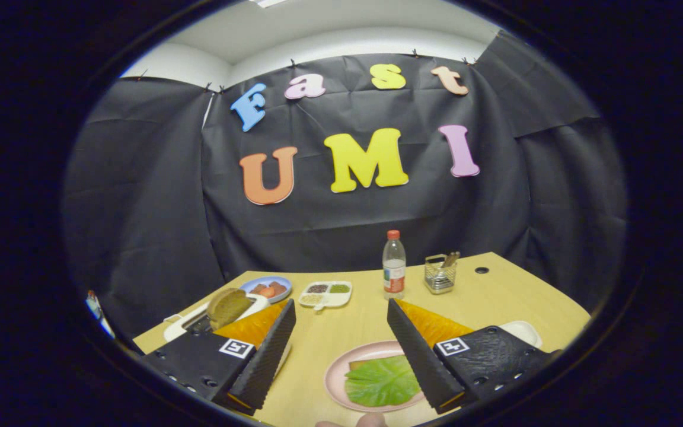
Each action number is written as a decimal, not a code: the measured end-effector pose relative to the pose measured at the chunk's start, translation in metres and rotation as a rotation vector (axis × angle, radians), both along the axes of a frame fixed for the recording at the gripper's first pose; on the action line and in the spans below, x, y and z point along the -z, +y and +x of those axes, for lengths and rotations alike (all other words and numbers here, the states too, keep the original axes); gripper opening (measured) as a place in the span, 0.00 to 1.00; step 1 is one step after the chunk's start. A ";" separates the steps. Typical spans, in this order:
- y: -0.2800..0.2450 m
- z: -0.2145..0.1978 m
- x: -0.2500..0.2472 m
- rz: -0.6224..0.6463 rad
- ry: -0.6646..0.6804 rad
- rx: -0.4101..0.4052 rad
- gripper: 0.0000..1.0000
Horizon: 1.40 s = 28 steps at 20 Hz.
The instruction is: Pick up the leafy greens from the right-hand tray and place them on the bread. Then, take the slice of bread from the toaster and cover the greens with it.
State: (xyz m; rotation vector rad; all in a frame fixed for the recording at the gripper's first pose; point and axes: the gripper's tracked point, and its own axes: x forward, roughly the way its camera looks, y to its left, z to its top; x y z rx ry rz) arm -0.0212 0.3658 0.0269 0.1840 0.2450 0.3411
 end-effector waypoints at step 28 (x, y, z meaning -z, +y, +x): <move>0.174 0.012 0.024 -0.022 0.156 -0.097 0.09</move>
